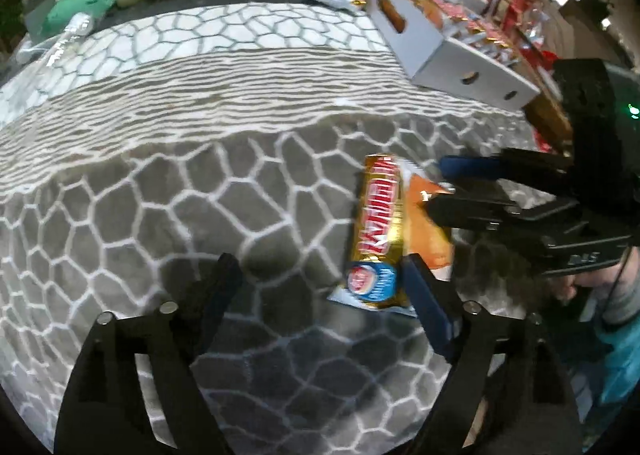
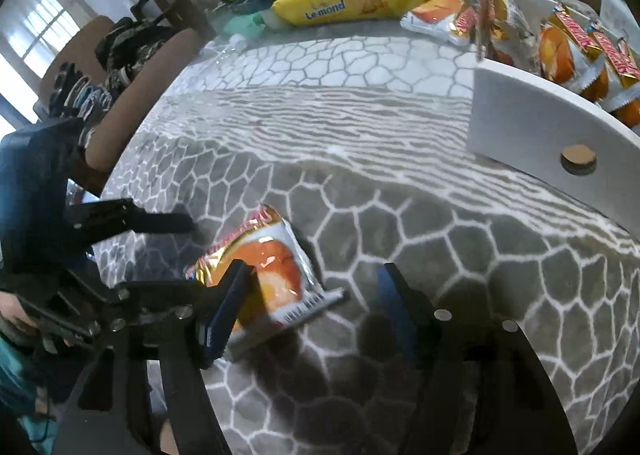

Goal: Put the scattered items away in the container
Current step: 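Grasp an orange cake pack on the table with the right gripper while the left holds the gold pack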

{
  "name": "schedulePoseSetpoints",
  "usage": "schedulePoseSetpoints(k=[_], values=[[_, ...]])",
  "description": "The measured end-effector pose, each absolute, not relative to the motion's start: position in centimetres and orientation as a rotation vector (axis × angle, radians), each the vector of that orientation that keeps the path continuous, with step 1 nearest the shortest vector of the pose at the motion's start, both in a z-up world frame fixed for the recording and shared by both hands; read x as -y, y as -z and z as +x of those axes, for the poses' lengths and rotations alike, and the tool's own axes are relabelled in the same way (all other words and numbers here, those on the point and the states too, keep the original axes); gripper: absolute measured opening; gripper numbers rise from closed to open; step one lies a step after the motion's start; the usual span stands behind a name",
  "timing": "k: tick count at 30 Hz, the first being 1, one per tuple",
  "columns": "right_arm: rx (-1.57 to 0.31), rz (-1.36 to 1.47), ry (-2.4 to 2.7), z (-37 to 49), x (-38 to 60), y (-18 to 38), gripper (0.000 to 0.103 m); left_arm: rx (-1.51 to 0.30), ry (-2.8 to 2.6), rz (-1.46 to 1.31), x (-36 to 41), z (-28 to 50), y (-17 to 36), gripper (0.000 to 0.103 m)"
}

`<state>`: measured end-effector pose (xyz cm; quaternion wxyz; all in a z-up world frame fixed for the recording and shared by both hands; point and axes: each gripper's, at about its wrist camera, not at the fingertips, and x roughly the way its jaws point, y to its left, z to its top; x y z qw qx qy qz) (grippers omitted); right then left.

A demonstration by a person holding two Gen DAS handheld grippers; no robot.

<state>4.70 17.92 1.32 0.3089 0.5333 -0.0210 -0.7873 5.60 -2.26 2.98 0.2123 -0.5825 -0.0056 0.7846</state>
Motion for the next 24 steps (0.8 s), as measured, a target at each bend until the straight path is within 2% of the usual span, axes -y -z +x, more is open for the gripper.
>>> schedulePoseSetpoints(k=[6,7,9,13,15,22,24], values=[[0.038,1.425,2.094,4.8,-18.5,-1.4,0.068,-0.157,-2.25,-1.638,3.2,6.5,-3.3,0.084],[0.054,1.424,2.093,4.8,-18.6,-1.5,0.067,-0.16,-2.258,-1.644,3.4,6.7,-3.4,0.081],[0.075,1.4,2.103,4.9,-19.0,-2.1,0.063,-0.085,-2.261,-1.637,3.9,7.1,-4.0,0.079],[0.113,1.38,2.116,4.9,-19.4,-2.5,0.064,0.16,-2.229,-1.523,3.5,8.7,-5.7,0.08],[0.116,1.398,2.106,4.7,-19.2,-2.1,0.064,0.18,-2.207,-1.488,2.1,9.2,-5.7,0.08],[0.091,1.451,2.085,4.7,-19.2,-1.0,0.06,-0.07,-2.196,-1.598,-0.6,9.7,-2.9,0.081],[0.109,1.46,2.074,4.7,-19.6,-1.0,0.06,-0.062,-2.197,-1.626,0.2,9.5,-3.0,0.081]])
